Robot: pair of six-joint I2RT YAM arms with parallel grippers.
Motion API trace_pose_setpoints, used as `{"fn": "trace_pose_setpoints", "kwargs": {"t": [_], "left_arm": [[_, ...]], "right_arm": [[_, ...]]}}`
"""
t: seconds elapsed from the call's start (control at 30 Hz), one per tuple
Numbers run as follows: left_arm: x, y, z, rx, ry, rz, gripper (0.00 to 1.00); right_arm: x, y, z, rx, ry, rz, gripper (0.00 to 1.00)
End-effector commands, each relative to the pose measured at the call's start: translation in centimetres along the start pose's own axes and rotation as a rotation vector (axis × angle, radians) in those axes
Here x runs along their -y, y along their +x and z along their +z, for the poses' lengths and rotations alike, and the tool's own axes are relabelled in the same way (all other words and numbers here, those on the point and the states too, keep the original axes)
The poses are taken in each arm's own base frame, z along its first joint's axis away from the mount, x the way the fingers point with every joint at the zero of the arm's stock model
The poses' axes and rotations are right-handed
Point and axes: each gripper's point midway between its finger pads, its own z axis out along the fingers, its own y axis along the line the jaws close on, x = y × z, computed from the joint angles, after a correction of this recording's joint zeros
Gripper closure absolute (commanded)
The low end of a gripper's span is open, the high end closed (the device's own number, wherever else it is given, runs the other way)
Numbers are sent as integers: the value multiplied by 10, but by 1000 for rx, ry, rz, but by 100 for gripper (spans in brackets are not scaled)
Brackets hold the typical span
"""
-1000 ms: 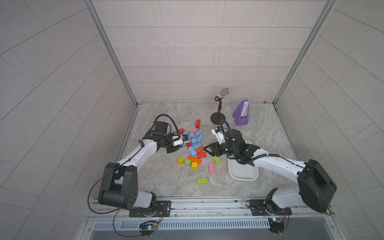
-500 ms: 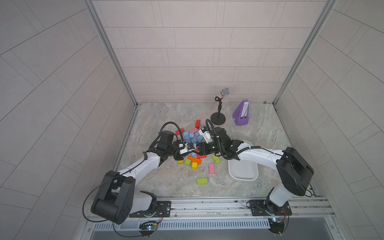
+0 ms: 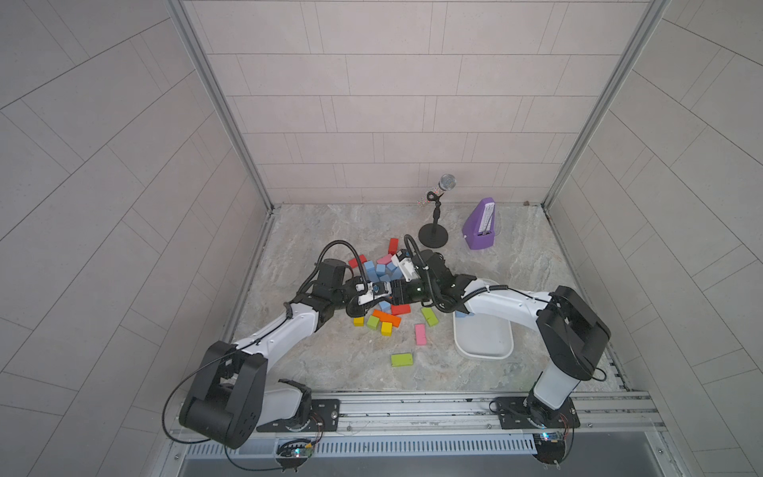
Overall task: Pick out the blue building blocks
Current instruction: Place the building block in the storage box.
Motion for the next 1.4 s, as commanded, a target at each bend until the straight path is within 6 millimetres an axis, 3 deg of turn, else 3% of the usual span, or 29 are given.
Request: {"fn": "trace_pose_setpoints", "kwargs": {"t": [0.0,0.07,0.23,0.33,0.47,0.57,0.73,0.8,0.93,1.1,1.37], "left_arm": [[3,-15,-3,54,7,24,80],[4,-17,-2,58,10,23,81],[2,-18,-1,49,2,17,77],[1,-20,-2,51,-3,-6,59],[-7,-29,-6,51,-6,-83,24],[-16,-35,-10,17,11,-185,14],[-49,-39,-8,45,-125,-497,12],[-44,-38,-3,68,-99,-535,12],[-38,-31,4,44,-78,-589,12],[-42,-35,-2,19,-90,-587,12],[-42,-38,-5,0,-76,-591,12]], "right_arm": [[0,-4,7,9,1,10,48],[0,-4,8,8,-5,13,50],[-5,-6,2,25,-20,1,74],[1,-10,-12,48,5,-18,80],[34,-11,-49,63,115,-30,82],[67,-6,-86,58,221,-30,82],[132,21,-153,-11,523,-32,82],[157,35,-177,-67,639,-5,80],[188,59,-206,-164,783,64,79],[217,75,-215,-203,865,125,78],[228,78,-196,-240,834,161,74]]}}
